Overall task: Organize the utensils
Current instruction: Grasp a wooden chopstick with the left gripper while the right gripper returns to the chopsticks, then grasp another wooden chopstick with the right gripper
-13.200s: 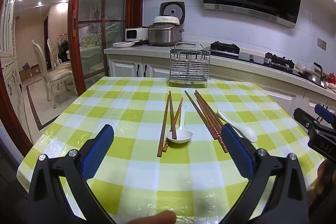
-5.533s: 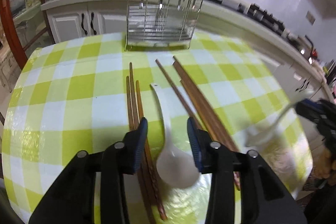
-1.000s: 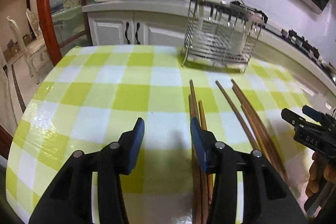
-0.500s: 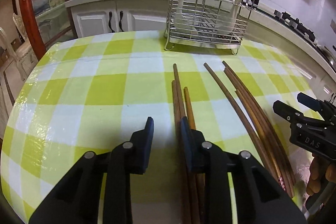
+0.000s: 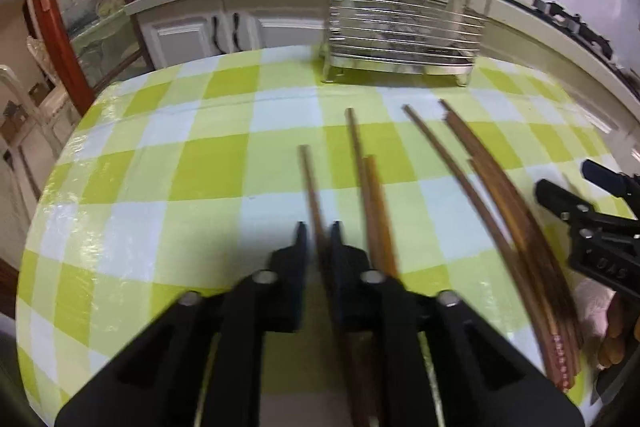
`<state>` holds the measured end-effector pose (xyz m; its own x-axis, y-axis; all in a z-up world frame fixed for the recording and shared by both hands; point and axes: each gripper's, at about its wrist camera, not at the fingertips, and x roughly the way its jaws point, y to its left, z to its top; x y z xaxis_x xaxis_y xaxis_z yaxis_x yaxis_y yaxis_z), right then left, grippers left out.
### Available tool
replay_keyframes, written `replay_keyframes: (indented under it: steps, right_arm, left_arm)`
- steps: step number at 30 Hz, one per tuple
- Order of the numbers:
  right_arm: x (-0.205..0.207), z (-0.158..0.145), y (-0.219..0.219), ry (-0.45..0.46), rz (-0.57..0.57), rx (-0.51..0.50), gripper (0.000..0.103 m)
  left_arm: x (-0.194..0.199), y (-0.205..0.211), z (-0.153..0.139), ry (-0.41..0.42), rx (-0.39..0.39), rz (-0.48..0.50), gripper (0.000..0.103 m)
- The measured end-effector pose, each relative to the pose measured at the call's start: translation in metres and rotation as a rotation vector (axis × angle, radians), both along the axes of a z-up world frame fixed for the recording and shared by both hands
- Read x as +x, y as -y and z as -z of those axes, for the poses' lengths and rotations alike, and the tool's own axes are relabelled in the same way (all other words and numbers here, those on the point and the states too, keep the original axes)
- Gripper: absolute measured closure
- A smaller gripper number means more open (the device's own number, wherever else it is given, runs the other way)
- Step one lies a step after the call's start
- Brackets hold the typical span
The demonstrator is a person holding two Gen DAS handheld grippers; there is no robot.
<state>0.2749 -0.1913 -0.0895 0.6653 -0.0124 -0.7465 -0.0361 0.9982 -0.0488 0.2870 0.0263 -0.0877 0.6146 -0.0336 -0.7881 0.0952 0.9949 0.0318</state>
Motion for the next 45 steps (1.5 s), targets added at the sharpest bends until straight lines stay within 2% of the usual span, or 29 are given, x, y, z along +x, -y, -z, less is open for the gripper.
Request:
replay_keyframes:
  steps: [4,20,23,25,27,29,34,38,41,43,45]
  right_arm:
    - [0.002,0.001,-0.003,-0.003,-0.014,0.002,0.021]
    - [0.017,0.009,-0.019,-0.065,-0.064,-0.003,0.029]
    - [0.018,0.009,-0.018,-0.07,-0.087,0.024,0.039]
    - [0.015,0.008,-0.021,-0.069,-0.115,0.033,0.05]
    - [0.013,0.008,-0.026,-0.064,-0.133,0.03,0.057]
    - [0.012,0.008,-0.028,-0.059,-0.141,0.028,0.061]
    - [0.011,0.007,-0.029,-0.059,-0.149,0.035,0.065]
    - [0.01,0.007,-0.029,-0.058,-0.152,0.038,0.068]
    - [0.008,0.007,-0.028,-0.056,-0.153,0.037,0.073]
    - [0.006,0.007,-0.027,-0.054,-0.146,0.041,0.082]
    - [0.004,0.007,-0.024,-0.053,-0.133,0.046,0.09]
  left_arm:
    - [0.001,-0.015,0.0,-0.005,-0.016,-0.032,0.095]
    - [-0.001,-0.02,0.002,0.005,-0.038,-0.027,0.095]
    - [0.0,-0.02,0.002,0.002,-0.038,-0.026,0.094]
    - [-0.001,-0.02,0.002,-0.006,-0.039,-0.017,0.084]
    - [-0.003,-0.021,0.002,-0.013,-0.054,-0.008,0.074]
    - [-0.007,-0.023,0.002,-0.019,-0.07,-0.008,0.07]
    - [-0.013,-0.025,0.002,-0.031,-0.063,-0.016,0.07]
    - [-0.015,-0.016,0.002,-0.036,-0.013,-0.034,0.07]
    - [-0.014,-0.01,0.001,-0.052,0.007,-0.036,0.08]
    - [-0.014,-0.005,0.0,-0.057,0.02,-0.031,0.088]
    - [-0.014,-0.004,0.0,-0.06,0.015,-0.031,0.092]
